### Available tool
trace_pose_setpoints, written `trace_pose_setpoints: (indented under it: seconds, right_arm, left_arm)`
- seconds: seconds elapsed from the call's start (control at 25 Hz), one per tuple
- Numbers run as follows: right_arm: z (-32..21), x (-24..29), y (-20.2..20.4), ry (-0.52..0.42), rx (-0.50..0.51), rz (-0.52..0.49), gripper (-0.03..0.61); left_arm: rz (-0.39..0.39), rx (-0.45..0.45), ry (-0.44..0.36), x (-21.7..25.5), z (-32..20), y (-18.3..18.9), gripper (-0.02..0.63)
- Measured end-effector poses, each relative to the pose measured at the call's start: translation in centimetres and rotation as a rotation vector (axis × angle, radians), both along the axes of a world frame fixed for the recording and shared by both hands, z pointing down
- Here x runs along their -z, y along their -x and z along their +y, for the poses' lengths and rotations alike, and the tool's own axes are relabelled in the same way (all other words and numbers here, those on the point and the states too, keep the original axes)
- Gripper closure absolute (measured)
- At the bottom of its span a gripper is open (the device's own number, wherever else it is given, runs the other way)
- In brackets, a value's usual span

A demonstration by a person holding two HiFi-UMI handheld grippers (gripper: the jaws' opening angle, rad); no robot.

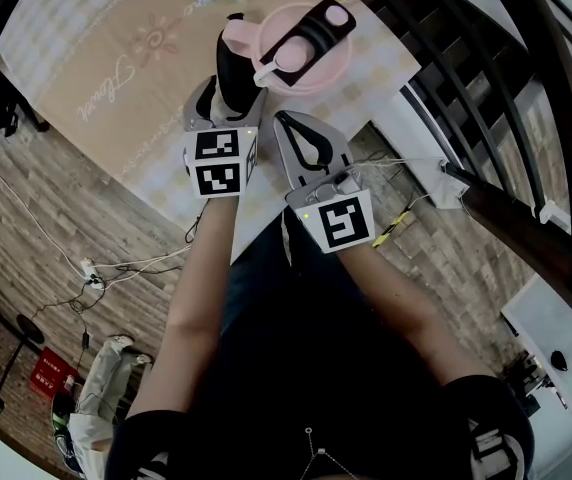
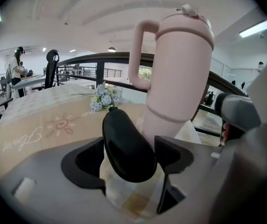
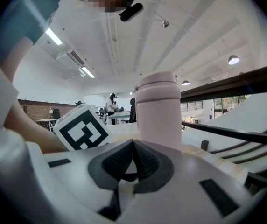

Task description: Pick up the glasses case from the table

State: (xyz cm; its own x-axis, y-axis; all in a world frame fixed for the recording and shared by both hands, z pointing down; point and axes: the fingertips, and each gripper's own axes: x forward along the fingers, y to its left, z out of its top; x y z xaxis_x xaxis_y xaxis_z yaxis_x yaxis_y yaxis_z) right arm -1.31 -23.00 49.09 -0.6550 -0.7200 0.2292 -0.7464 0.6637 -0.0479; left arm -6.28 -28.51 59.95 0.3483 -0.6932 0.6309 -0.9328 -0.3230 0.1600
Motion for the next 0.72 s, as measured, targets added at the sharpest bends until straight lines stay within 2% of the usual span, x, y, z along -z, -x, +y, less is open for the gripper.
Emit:
trace_pose_setpoints:
  seconds: [0.28,0.72]
  right_arm:
    - [-0.5,-0.1,-0.3,0.007,-0.006,-0.002,0.566]
    - [-0.6,-0.2,-0.1,0.009,0.004,0.001,0.568]
  left_arm:
    - [0.026,0.004,0.092,-1.0,-0.1,-0.6,0.275]
    - [0.012,0.006,0.128,-0.8,1.1,0.3,0.282]
